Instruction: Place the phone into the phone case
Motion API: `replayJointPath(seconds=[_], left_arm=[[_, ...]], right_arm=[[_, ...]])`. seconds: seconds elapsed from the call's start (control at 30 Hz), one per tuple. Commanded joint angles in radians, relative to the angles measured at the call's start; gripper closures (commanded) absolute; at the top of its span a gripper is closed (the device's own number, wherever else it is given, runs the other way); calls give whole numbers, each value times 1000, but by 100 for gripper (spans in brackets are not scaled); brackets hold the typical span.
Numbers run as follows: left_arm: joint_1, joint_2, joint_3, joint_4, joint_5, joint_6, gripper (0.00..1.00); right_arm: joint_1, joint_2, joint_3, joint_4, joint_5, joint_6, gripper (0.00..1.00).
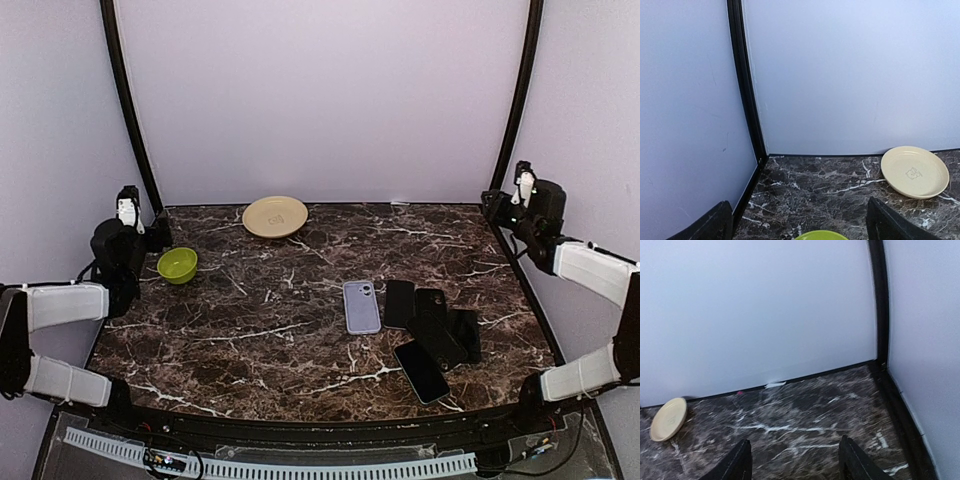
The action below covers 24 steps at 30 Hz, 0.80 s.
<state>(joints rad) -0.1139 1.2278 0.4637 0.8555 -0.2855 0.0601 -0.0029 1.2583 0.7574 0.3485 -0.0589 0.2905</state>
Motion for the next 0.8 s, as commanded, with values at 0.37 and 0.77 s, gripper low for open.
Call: replayJointPath(seconds=[0.37, 0.77], left_arm=[[-327, 37, 402, -739, 277, 28, 18], [-415, 143, 425, -830, 416, 17, 19]], right_arm=[[639, 464, 582, -862, 331, 62, 48], [718, 804, 801, -1021, 273, 102, 47]])
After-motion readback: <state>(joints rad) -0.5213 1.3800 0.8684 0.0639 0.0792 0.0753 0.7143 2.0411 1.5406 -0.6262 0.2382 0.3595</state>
